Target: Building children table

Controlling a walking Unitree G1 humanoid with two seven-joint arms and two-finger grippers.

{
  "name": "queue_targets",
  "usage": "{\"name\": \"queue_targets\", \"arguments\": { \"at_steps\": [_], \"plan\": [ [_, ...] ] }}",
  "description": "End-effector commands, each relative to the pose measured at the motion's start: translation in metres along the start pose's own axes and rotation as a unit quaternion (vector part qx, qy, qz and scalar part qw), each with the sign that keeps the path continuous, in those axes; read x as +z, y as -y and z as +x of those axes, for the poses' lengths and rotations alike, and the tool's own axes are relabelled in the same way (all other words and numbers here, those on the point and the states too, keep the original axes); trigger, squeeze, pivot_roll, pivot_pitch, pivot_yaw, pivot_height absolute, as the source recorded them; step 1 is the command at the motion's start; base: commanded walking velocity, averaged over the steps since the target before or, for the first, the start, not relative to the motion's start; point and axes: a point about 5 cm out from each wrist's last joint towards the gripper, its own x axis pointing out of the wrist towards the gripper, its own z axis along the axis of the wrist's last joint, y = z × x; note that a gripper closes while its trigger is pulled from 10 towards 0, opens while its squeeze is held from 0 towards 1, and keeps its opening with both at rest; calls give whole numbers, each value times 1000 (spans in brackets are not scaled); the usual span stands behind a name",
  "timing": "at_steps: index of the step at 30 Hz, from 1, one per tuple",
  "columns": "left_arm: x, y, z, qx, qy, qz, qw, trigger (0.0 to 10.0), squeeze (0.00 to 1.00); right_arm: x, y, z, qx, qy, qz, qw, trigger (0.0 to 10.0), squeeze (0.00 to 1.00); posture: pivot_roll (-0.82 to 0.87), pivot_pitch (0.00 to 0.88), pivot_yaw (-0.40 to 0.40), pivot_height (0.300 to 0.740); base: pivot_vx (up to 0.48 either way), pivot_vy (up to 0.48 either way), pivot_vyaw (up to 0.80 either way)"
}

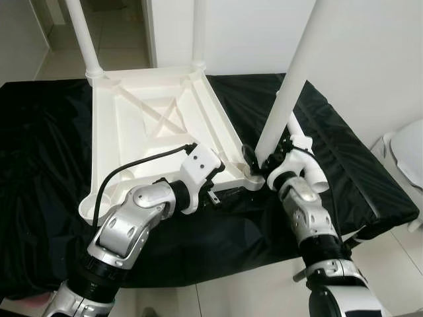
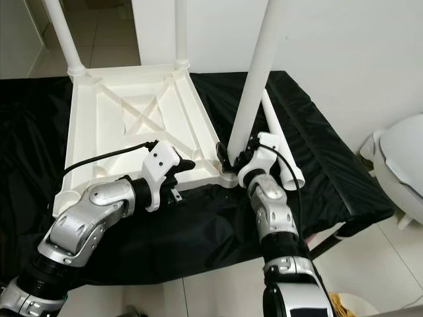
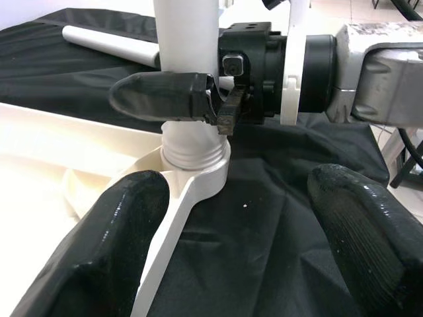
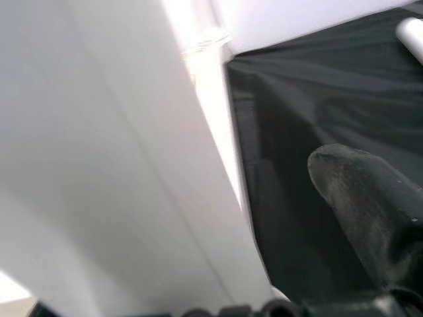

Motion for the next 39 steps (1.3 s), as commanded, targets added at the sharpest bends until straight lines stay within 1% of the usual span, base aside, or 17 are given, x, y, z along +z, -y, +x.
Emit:
{"name": "queue_targets", "arguments": {
  "at_steps": [1,2,4,5,12,13,14,15,16,21,24,30,31,32,35,37,39],
  "plan": [
    [-2,-2,1,29,-5,4,1000,10000,0,1,0,2,32,-3,-2,999,10000,0,-29,28,-27,740,0,0,0],
    [-1,-1,2,29,-5,4,1000,10000,0,1,1,2,45,-6,-3,999,10000,0,-29,28,-27,740,0,0,0],
    [-1,-1,2,29,-5,4,1000,10000,0,1,1,2,45,-6,-3,999,10000,0,-29,28,-27,740,0,0,0],
    [-1,-1,2,28,-4,4,1000,10000,0,-4,3,2,105,-33,-23,994,10000,0,-22,28,-31,740,0,0,0],
    [-1,-1,1,32,-5,5,999,10000,0,-12,8,0,155,-71,-42,984,10000,0,-8,27,-40,740,0,0,0],
    [-1,-1,0,34,-6,6,999,10000,0,-15,12,0,161,-82,-50,982,5333,0,-3,25,-43,740,0,0,0],
    [-1,-1,0,34,-6,6,999,10000,0,-15,12,0,161,-82,-50,982,5333,0,-3,25,-43,740,0,0,0],
    [-1,-1,-1,35,-7,6,999,10000,0,-16,15,-1,165,-89,-57,980,2431,0,0,21,-46,740,0,0,0],
    [-1,-1,-1,35,-7,6,999,10000,0,-16,18,0,165,-94,-62,980,0,0,3,19,-48,740,0,0,0],
    [-4,-1,-2,39,-13,7,999,10000,0,-14,24,0,157,-100,-64,980,0,0,10,10,-53,740,0,0,0],
    [-5,0,-3,40,-14,8,999,10000,0,-12,27,0,151,-100,-50,982,0,0,10,6,-57,740,0,0,0],
    [-6,0,-2,39,-15,9,999,10000,0,-13,30,0,121,-100,-53,986,0,0,10,2,-58,740,0,0,0],
    [-6,1,-2,38,-15,9,999,10000,0,-14,32,0,104,-102,-55,988,0,0,6,0,-58,740,0,0,0],
    [-6,1,-2,38,-15,9,999,10000,0,-14,32,0,104,-102,-55,988,0,0,6,0,-58,740,0,0,0],
    [-5,1,0,34,-14,10,999,10000,0,-17,32,1,50,-95,-46,993,0,0,-1,0,-56,740,0,0,0],
    [-5,1,0,33,-15,12,999,10000,0,-17,30,2,37,-90,-40,994,0,0,-5,0,-55,740,0,0,0],
    [-5,2,1,29,-13,13,999,10000,0,-19,24,4,10,-86,-21,996,0,0,-10,0,-54,740,0,0,0]
  ]
}}
